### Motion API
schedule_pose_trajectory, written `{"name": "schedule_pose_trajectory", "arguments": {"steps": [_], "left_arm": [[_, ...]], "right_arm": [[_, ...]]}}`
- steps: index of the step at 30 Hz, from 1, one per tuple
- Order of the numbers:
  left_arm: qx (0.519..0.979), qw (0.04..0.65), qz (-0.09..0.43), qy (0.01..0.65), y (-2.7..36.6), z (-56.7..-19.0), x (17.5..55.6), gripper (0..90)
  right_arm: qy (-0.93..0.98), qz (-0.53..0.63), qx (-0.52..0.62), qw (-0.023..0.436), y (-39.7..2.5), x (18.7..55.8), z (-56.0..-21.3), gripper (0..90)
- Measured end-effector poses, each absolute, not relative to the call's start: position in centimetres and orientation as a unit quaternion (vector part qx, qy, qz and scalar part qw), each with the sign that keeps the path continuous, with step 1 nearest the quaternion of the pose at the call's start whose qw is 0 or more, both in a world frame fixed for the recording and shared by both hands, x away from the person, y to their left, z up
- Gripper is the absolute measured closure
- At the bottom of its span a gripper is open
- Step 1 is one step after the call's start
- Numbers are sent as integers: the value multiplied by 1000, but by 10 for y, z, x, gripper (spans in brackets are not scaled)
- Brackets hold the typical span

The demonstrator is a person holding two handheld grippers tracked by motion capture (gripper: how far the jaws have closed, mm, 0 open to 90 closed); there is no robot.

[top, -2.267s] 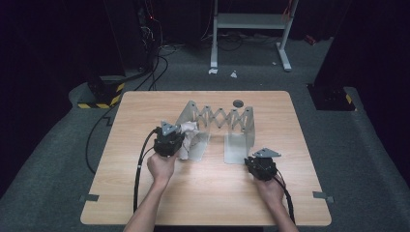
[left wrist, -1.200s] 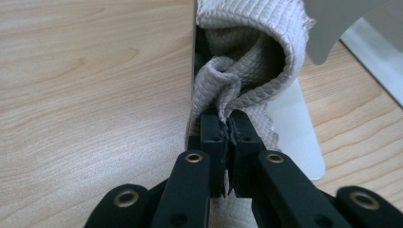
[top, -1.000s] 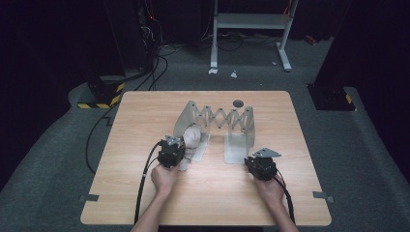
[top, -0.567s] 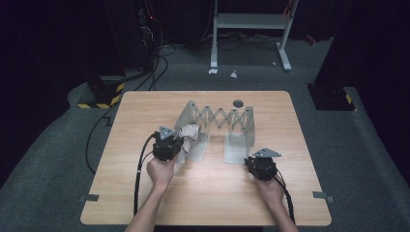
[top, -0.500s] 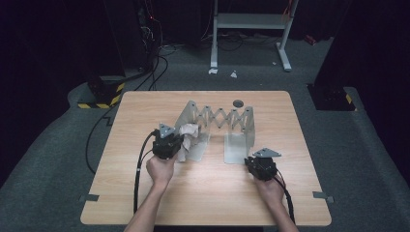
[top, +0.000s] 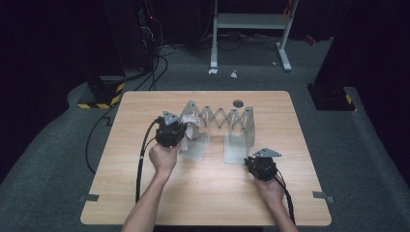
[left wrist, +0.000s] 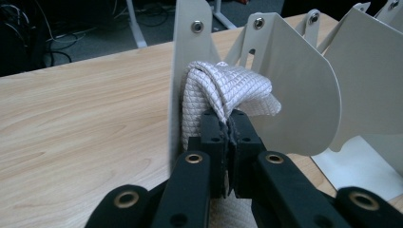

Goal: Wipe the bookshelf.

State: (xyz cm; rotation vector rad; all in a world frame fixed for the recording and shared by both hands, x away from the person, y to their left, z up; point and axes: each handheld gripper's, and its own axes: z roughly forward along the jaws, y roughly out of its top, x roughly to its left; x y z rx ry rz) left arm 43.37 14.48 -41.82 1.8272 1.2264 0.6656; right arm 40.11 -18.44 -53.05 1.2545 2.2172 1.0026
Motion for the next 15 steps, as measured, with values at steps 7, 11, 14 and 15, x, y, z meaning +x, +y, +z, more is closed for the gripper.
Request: {"name": "schedule_pose_trajectory", "arguments": {"steps": [7,11,14,15], "left_arm": [[726,411,264,484,137,-419,446,865],[727,405,273,482,137,-419,447,865],[725,408,270,485,136,-419,449,864],[726,406,270,485,136,-418,450,865]], "right_arm": [[794,358,448,203,-184,401,-531,776],[794,358,449,203,-184,401,-531,776],[794,358,448,203,-184,401,-531,776],[793,358,449,203,-184,401,-531,776]]}}
